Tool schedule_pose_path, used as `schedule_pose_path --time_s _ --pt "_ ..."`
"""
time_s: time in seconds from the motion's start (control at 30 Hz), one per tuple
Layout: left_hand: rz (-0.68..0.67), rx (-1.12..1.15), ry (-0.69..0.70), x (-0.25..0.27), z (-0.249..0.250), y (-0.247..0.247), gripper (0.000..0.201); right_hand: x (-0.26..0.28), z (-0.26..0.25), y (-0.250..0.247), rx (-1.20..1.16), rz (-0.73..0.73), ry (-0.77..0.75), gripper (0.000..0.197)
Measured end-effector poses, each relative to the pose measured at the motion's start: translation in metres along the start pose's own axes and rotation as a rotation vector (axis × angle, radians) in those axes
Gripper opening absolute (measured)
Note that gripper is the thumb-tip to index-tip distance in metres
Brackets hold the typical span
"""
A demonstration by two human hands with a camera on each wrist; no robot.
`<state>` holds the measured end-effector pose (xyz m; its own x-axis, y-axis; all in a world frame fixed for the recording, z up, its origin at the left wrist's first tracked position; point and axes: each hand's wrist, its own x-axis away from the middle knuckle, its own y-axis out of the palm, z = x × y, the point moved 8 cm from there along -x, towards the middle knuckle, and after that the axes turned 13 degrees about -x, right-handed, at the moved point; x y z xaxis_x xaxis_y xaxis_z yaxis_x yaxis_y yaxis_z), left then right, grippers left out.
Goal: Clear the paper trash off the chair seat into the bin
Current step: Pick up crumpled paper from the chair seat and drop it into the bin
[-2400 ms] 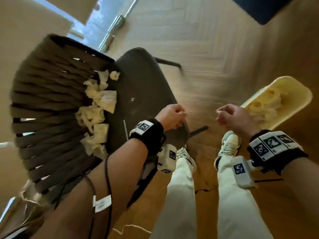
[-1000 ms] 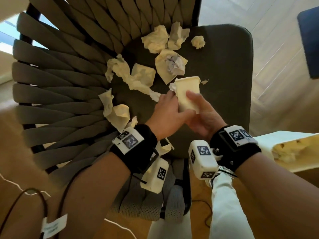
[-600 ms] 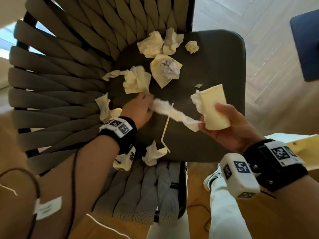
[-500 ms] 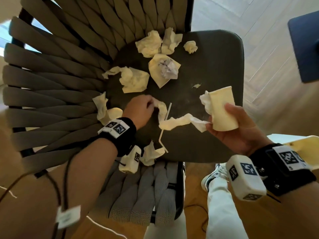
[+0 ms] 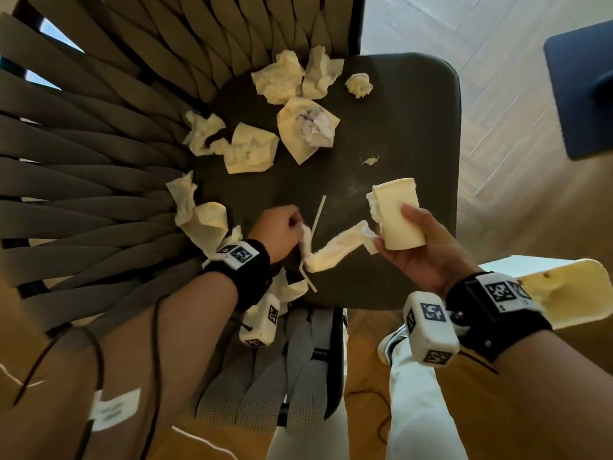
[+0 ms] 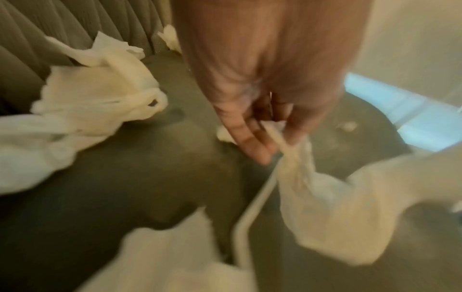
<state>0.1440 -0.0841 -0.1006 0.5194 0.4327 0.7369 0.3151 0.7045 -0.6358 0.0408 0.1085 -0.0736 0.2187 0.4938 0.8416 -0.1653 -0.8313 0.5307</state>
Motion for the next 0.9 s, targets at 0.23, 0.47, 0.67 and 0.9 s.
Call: schedule_pose_path --time_s 0.23,0.47,0.67,0.9 --pt "-0.007 0.573 0.356 0.045 0.099 -0.041 0.006 -0.011 0.02 0.032 -0.156 -0.141 -0.01 0.053" --pt "0.103 0.553 0.368 0.032 0.097 -0.049 0.011 -0.015 0.013 0.067 -0.235 -0.309 -0.018 0.062" --pt "0.298 0.128 0.451 0.046 0.087 -0.054 0.029 -0.02 0.012 0.064 -0.094 -0.303 0.004 0.058" --pt "-0.266 -0.3 0.401 0.05 0.015 -0.001 0.046 -0.019 -0.002 0.031 -0.033 -0.16 -0.032 0.059"
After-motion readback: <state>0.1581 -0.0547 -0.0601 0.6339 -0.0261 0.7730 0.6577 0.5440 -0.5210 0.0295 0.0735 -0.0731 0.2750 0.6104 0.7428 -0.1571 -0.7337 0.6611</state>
